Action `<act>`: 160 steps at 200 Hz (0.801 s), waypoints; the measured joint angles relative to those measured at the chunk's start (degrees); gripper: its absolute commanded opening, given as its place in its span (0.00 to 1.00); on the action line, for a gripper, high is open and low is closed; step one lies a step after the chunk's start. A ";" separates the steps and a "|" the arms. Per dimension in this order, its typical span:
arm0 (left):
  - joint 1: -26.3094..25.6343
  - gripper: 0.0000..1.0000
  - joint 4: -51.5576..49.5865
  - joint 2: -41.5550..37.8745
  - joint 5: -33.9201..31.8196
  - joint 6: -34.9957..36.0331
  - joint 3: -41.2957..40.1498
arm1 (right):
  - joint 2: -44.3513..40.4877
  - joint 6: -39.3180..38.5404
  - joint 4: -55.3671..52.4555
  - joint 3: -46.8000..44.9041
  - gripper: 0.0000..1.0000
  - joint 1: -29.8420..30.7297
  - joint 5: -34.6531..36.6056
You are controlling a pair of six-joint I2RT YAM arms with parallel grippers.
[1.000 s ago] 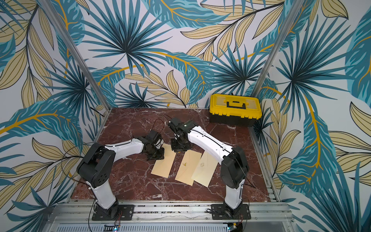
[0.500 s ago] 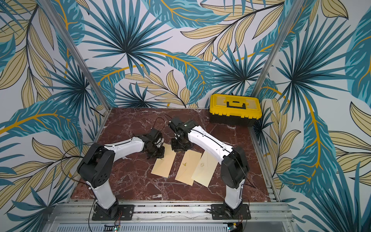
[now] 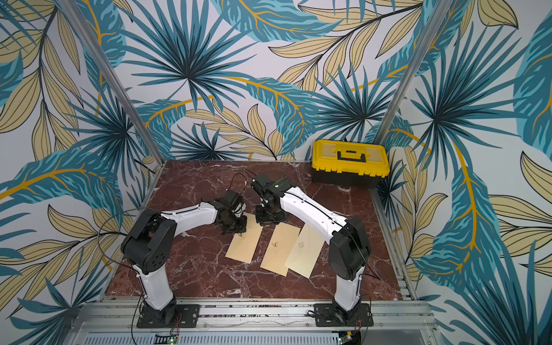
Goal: Seal the envelope with a glue stick
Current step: Seal the envelope at the center of the board.
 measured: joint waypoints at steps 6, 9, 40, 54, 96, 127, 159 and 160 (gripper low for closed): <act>0.00 0.12 0.50 -0.28 -0.02 0.00 -0.46 | 0.00 -0.02 0.00 0.00 0.00 0.00 0.02; 0.00 0.12 0.72 -0.39 -0.02 0.00 -0.63 | 0.00 -0.02 0.00 0.00 0.00 0.00 0.02; -0.04 0.12 0.98 -0.83 -0.31 0.04 -0.92 | 0.00 -0.02 -0.02 0.00 0.00 0.00 0.00; -0.07 0.12 0.42 -0.90 -0.55 0.07 -0.70 | 0.00 0.00 -0.07 0.00 0.00 0.00 0.02; -0.55 0.12 -3.78 -1.01 -1.51 0.46 1.07 | -0.04 -0.02 -0.28 0.00 0.00 0.00 0.02; -1.86 0.12 -4.83 -1.44 -1.20 0.44 1.03 | -0.04 -0.02 -0.31 0.00 0.00 0.00 0.02; -2.75 0.12 -3.56 -1.55 -0.61 0.15 -0.85 | -0.04 -0.02 -0.39 0.00 0.00 0.00 0.00; -2.75 0.12 -3.52 -1.55 -0.55 0.13 -0.90 | -0.04 -0.02 -0.39 0.00 0.00 0.00 0.00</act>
